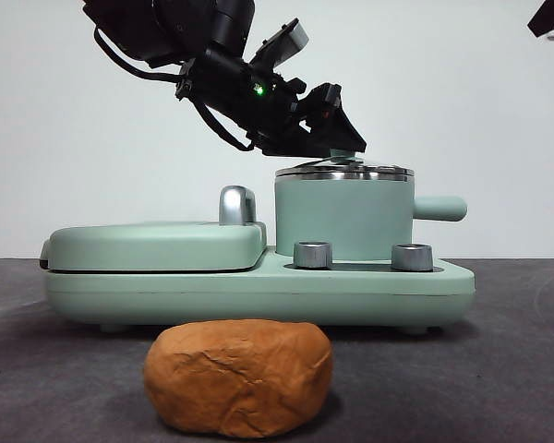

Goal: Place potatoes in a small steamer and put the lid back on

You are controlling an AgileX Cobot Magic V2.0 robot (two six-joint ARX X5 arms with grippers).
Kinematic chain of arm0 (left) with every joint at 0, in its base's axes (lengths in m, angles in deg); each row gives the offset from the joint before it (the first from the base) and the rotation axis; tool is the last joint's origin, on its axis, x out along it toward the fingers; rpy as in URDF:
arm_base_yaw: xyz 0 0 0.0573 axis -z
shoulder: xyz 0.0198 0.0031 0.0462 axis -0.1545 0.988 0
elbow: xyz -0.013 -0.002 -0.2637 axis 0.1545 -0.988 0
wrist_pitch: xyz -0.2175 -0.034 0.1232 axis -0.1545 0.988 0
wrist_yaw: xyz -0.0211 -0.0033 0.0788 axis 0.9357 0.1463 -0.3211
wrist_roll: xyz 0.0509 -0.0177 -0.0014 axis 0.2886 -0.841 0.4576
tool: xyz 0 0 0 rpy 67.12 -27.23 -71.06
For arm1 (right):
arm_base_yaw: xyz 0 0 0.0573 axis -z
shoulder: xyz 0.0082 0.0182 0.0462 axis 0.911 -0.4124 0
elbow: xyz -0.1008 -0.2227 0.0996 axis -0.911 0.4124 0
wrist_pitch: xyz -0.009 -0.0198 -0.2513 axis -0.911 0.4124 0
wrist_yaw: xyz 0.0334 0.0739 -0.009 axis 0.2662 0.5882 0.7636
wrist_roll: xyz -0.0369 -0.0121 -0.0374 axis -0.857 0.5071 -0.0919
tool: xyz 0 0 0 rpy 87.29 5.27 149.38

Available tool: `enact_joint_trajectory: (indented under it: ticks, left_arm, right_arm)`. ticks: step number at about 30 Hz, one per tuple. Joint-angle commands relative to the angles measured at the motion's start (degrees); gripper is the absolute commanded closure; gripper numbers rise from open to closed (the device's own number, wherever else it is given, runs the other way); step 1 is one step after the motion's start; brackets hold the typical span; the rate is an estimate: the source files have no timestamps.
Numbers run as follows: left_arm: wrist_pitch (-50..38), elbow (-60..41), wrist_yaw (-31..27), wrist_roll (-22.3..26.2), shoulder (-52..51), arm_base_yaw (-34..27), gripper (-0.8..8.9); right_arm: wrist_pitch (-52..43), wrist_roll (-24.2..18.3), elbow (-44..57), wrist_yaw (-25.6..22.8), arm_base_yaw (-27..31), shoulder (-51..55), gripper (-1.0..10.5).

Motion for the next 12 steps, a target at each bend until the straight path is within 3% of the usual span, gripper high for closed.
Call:
enact_joint_trajectory:
  ticks: [1, 9, 12]
  left_arm:
    - [0.1, 1.6, -0.2, 1.0, 1.4, 0.3, 4.74]
    - [0.1, 1.6, -0.2, 1.0, 1.5, 0.3, 4.78]
    - [0.6, 1.6, -0.2, 1.0, 1.5, 0.3, 5.3]
  right_arm:
    - [-0.6, -0.4, -1.0, 0.0, -0.3, -0.2, 6.8]
    - [-0.6, -0.4, -1.0, 0.0, -0.3, -0.2, 6.8]
    - [-0.6, -0.4, -1.0, 0.0, -0.3, -0.2, 6.8]
